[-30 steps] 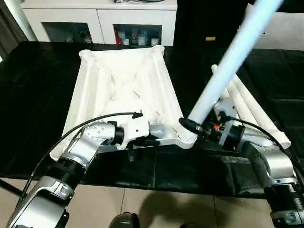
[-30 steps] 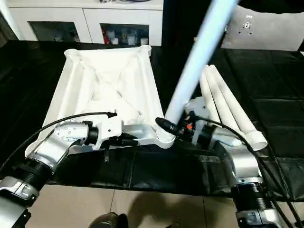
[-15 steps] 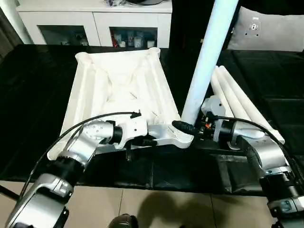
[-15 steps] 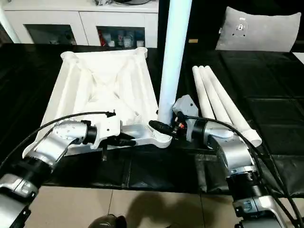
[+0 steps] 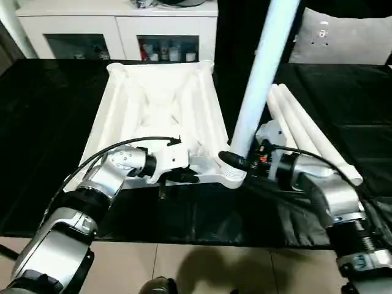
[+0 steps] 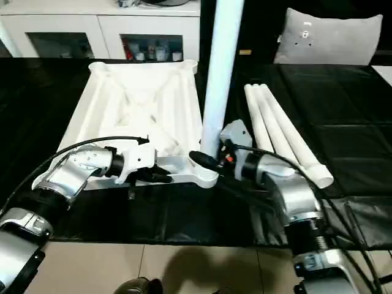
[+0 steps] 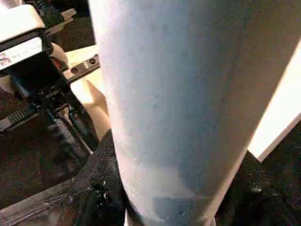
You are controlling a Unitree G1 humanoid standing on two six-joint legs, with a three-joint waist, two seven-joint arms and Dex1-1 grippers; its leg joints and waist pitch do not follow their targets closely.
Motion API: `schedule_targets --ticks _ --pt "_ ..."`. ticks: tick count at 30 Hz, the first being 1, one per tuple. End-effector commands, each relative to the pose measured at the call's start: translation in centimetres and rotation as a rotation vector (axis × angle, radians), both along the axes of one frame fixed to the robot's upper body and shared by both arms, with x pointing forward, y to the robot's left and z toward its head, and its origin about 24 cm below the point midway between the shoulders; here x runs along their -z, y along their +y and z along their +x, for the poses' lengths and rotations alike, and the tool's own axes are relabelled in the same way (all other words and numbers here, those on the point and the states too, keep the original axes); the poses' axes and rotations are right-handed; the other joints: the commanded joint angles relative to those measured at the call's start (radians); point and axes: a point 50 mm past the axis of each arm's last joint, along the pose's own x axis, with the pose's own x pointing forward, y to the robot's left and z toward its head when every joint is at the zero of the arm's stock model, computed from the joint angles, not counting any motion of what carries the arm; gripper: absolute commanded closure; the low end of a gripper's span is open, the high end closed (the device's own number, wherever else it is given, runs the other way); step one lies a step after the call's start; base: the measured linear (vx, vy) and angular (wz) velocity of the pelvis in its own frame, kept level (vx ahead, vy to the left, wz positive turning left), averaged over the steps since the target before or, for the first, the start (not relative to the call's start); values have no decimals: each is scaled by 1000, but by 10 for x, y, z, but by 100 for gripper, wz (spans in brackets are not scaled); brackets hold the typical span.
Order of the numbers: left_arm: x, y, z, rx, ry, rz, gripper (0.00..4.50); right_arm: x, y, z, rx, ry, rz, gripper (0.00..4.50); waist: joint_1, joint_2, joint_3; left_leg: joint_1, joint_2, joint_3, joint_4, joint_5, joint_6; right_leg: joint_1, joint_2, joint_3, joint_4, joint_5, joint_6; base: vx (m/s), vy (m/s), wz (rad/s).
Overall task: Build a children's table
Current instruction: Insert table leg to table base
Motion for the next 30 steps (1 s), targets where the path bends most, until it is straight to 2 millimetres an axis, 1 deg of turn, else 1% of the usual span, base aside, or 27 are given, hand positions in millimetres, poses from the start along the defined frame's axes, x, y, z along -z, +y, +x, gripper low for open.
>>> schedule_targets --ticks 1,2,4,5,6,7,8,9,10,11,12,13,14,15,16,17,18,19,20,21,23,25,26,27,28,29,30 --pt "-12 9 6 -63 -65 -29 450 43 3 -14 0 174 -93 261 2 -6 -57 36 92 -52 -93 -483 -64 7 -111 44 -96 -444 -189 0 0 0" --pt "-10 11 4 -73 -60 -31 450 43 4 -13 11 173 -92 261 2 -3 -57 35 93 -55 -94 -485 -66 6 -112 44 -96 -465 -180 0 0 0" --pt "-8 15 -1 -114 -47 -58 450 43 5 -8 67 166 -90 261 -2 -4 -56 34 93 -55 -97 -490 -68 4 -108 44 -96 -474 -172 0 0 0" --pt "-8 15 -3 -142 -37 -80 450 42 5 -5 97 163 -89 261 -7 0 -55 33 92 -56 -99 -509 -77 2 -107 43 -94 -479 -175 0 0 0" --pt "-8 15 -3 -143 -37 -81 450 42 5 -5 98 163 -88 261 -12 1 -55 35 91 -59 -99 -525 -84 1 -107 42 -94 -488 -174 0 0 0" --pt "-8 15 -6 -188 -24 -114 450 41 6 -3 134 156 -81 261 -13 2 -56 38 92 -58 -100 -533 -89 -2 -106 43 -94 -490 -174 0 0 0" --pt "-8 14 -9 -218 -17 -133 450 40 6 -1 161 153 -73 261 -21 0 -56 35 92 -60 -100 -534 -93 0 -105 43 -91 -476 -177 0 0 0" --pt "-5 12 -15 -253 -12 -144 450 39 8 2 198 151 -56 261 -24 1 -56 34 87 -58 -98 -533 -86 -2 -102 42 -96 -488 -168 0 0 0" --pt "-2 9 -21 -274 -13 -141 450 38 9 4 226 149 -42 261 -26 1 -57 34 91 -59 -100 -531 -90 1 -105 43 -91 -472 -173 0 0 0" --pt "2 6 -27 -294 -6 -136 450 37 10 6 253 152 -23 261 -33 -5 -53 25 89 -59 -102 -515 -81 3 -100 40 -93 -460 -171 0 0 0" --pt "4 4 -31 -308 -2 -133 450 36 10 8 271 154 -10 261 -33 -2 -54 32 88 -55 -99 -516 -77 -3 -97 42 -96 -460 -169 0 0 0" --pt "5 -3 -37 -328 4 -140 450 36 11 9 292 162 1 261 -35 -1 -55 34 87 -55 -97 -517 -75 -5 -96 43 -97 -459 -170 0 0 0" --pt "5 -16 -46 -345 8 -151 450 37 12 12 314 169 7 261 -41 -6 -54 35 92 -54 -97 -511 -72 0 -100 46 -96 -436 -185 0 0 0" --pt "4 -23 -50 -349 8 -159 450 37 13 13 321 173 7 261 -42 -12 -47 30 90 -53 -97 -505 -66 -2 -97 44 -98 -442 -183 0 0 0" --pt "2 -29 -54 -349 10 -167 450 38 14 14 325 178 10 261 -40 -8 -48 40 88 -50 -93 -515 -59 -9 -96 46 -105 -487 -170 0 0 0" --pt "-1 -39 -59 -349 14 -174 450 38 16 15 328 185 13 261 -41 -11 -45 39 84 -49 -90 -514 -53 -11 -95 46 -111 -518 -158 0 0 0" --pt "-2 -42 -60 -350 9 -170 450 39 17 15 325 189 10 261 -41 -10 -44 36 84 -53 -93 -518 -55 -10 -92 44 -111 -528 -145 0 0 0" --pt "-3 -45 -60 -352 -1 -167 450 39 18 15 316 197 4 261 -42 -12 -43 37 82 -53 -93 -528 -56 -13 -89 42 -113 -541 -137 0 0 0" --pt "-4 -47 -59 -357 -8 -164 450 41 20 15 300 206 -12 261 -41 -13 -42 44 80 -53 -91 -551 -59 -19 -88 43 -118 -569 -122 0 0 0" --pt "-4 -47 -59 -358 -8 -164 450 41 20 14 298 206 -14 261 -40 -13 -40 46 78 -54 -89 -569 -62 -23 -88 42 -123 -593 -109 0 0 0" --pt "-5 -46 -56 -369 -15 -155 450 42 22 14 290 212 -23 261 -41 -14 -39 49 76 -57 -89 -594 -66 -26 -87 39 -128 -629 -87 0 0 0" --pt "-5 -45 -56 -380 -20 -145 450 43 22 14 293 214 -21 261 -42 -12 -39 47 77 -60 -94 -605 -69 -24 -87 38 -127 -622 -81 0 0 0" --pt "-5 -43 -55 -394 -25 -135 450 43 22 15 295 214 -20 261 -42 -8 -41 48 78 -61 -97 -614 -75 -23 -85 36 -125 -594 -84 0 0 0" --pt "-5 -42 -55 -404 -29 -130 450 43 22 15 294 214 -21 261 -44 -8 -44 46 79 -61 -102 -610 -77 -18 -83 35 -122 -550 -93 0 0 0" --pt "-6 -41 -55 -417 -31 -124 450 43 23 15 294 212 -24 261 -44 -8 -45 43 79 -61 -104 -604 -77 -15 -82 34 -121 -525 -98 0 0 0" --pt "-7 -40 -54 -427 -35 -120 450 43 23 16 296 209 -26 261 -44 -3 -43 42 81 -60 -107 -599 -79 -14 -82 35 -119 -482 -110 0 0 0" --pt "-7 -40 -54 -434 -37 -117 450 42 23 16 294 209 -25 261 -46 -4 -43 42 81 -59 -107 -606 -80 -14 -80 34 -118 -473 -114 0 0 0"
